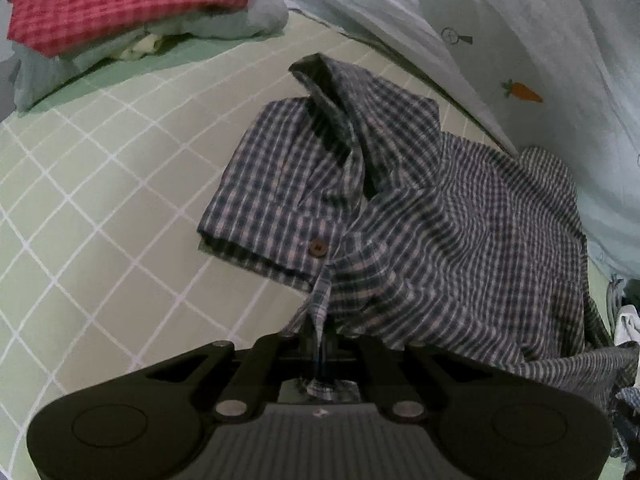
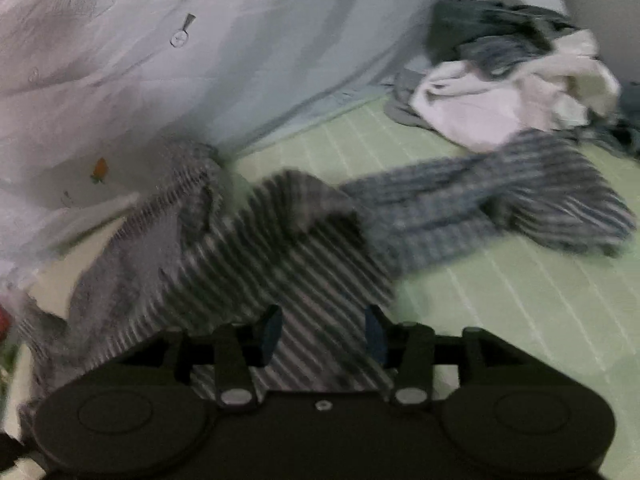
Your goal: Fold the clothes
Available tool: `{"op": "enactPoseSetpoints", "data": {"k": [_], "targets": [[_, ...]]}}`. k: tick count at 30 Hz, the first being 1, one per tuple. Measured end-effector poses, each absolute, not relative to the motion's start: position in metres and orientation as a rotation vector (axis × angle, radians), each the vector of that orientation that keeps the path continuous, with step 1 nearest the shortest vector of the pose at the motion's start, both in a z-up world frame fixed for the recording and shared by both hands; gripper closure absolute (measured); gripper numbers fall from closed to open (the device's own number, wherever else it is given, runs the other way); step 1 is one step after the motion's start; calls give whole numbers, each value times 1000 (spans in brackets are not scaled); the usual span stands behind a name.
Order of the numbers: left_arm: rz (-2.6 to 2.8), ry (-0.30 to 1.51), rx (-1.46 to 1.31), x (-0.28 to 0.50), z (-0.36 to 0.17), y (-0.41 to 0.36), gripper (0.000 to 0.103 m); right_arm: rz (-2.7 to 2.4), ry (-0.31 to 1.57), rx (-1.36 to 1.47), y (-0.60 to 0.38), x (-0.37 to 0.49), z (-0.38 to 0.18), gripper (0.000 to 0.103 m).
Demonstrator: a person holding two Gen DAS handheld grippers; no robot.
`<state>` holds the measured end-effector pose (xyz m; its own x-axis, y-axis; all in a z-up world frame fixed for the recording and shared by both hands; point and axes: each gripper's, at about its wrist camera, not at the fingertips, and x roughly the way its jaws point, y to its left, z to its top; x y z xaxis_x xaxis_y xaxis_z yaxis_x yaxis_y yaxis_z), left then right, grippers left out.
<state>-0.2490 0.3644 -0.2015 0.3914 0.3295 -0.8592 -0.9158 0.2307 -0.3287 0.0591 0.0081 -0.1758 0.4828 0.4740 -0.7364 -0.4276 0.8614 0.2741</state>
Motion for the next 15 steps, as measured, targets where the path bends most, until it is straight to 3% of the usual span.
{"op": "enactPoseSetpoints", "data": {"k": [5, 15], "targets": [[967, 755, -974, -248, -204, 363, 101, 596, 977, 158, -5, 32, -186, 58], [969, 756, -969, -255, -198, 354, 100, 439, 787, -83, 22, 74, -187, 58]]}}
